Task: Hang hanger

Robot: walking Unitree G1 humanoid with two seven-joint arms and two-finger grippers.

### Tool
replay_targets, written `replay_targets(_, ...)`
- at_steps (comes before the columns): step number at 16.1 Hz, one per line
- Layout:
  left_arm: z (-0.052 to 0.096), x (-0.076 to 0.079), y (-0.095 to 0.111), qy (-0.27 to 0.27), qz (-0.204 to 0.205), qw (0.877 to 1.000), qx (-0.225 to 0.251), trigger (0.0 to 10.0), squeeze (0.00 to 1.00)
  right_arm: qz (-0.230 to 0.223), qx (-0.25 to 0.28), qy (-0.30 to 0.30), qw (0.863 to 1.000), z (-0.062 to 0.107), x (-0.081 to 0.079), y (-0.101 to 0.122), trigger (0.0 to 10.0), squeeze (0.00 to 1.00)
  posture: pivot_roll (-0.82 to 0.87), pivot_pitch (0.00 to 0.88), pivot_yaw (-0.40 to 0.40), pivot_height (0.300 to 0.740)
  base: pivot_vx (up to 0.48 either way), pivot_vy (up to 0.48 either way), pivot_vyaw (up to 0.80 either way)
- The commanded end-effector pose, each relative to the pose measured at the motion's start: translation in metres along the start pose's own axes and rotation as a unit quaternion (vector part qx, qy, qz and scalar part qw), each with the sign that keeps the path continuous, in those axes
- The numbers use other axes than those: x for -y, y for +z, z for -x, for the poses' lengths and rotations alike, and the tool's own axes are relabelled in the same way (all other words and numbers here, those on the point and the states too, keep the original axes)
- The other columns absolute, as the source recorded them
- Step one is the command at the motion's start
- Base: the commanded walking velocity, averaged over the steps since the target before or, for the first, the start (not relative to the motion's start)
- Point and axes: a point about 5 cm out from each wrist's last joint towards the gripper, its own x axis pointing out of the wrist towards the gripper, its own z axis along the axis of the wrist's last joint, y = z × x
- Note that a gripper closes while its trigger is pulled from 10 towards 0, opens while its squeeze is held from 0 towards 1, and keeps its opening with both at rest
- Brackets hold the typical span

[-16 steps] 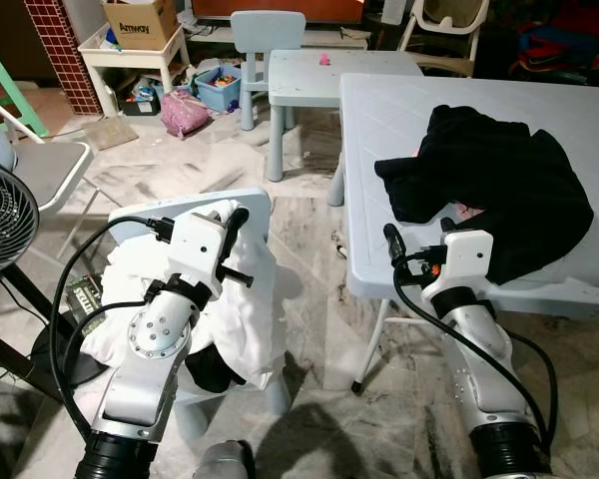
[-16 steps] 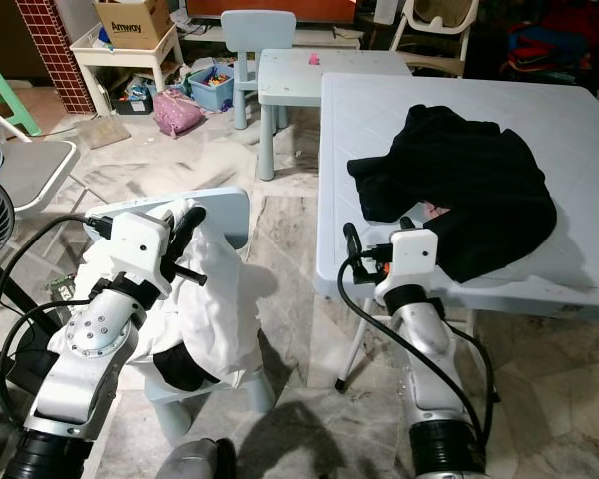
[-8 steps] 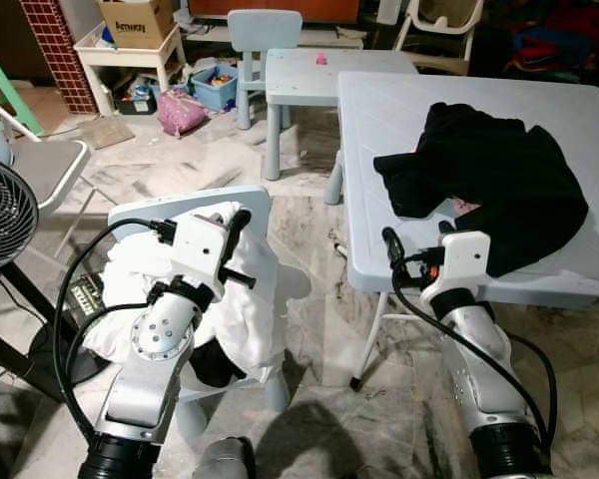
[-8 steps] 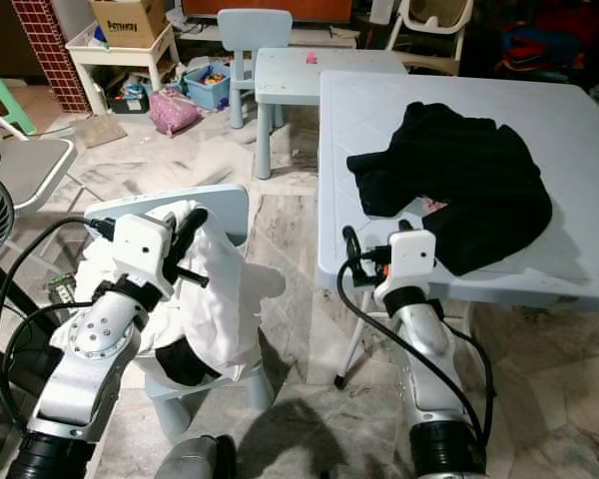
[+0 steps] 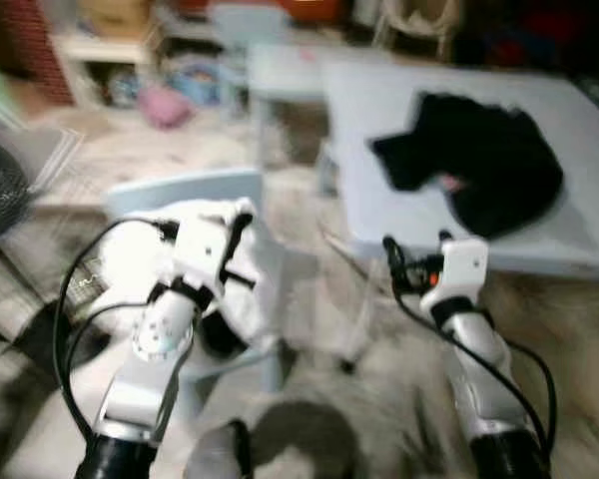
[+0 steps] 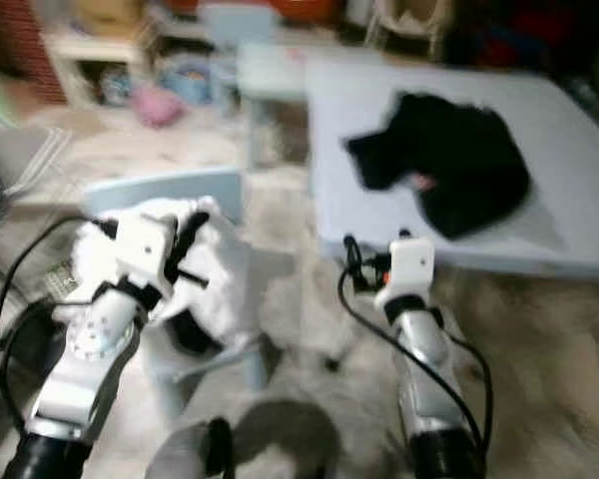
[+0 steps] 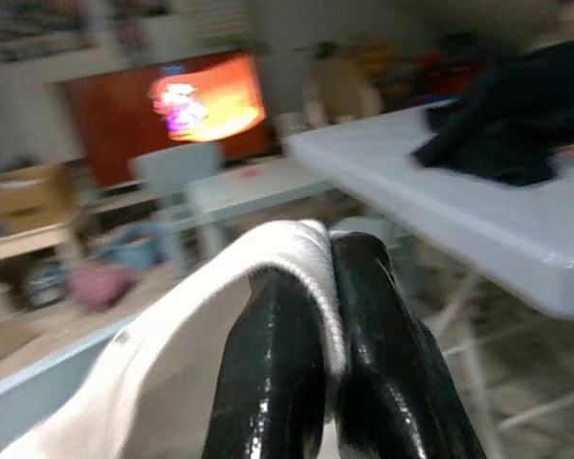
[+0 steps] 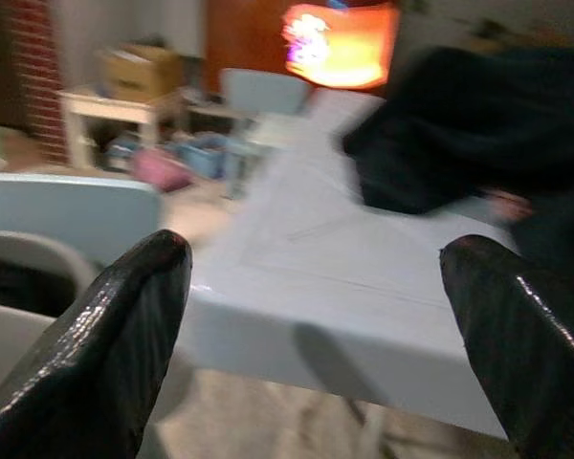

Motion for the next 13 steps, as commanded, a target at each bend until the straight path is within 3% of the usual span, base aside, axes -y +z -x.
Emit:
replay_targets(1, -0.001, 0.004, 0.003, -0.016, -0.008, 1.0, 0.005, 10.0, 0.0, -0.004, -0.007, 0.002, 1.0, 0.002, -0.003, -0.004, 10.0, 0.0, -0.01, 0.0, -0.015, 0.74, -0.292, 0.0, 0.0)
replay_targets(6, -0.001, 0.007, 0.003, -0.025, -0.011, 1.0, 0.005, 10.0, 0.0, -0.004, -0.008, 0.003, 1.0, 0.002, -0.004, -0.005, 10.0, 0.0, -0.01, 0.0, -0.014, 0.74, -0.279, 0.0, 0.0)
replay_targets(10, -0.008, 0.014, 0.009, -0.031, -0.008, 0.999, 0.011, 10.0, 0.0, -0.003, -0.009, -0.004, 1.0, 0.002, -0.002, -0.005, 10.0, 0.0, -0.01, 0.003, -0.008, 0.74, 0.0, 0.0, 0.0)
replay_targets(13, -0.029, 0.046, 0.043, -0.116, 0.007, 0.992, 0.058, 10.0, 0.0, -0.002, -0.011, -0.007, 1.0, 0.001, -0.001, -0.006, 10.0, 0.0, -0.01, 0.003, -0.012, 0.74, 0.0, 0.0, 0.0)
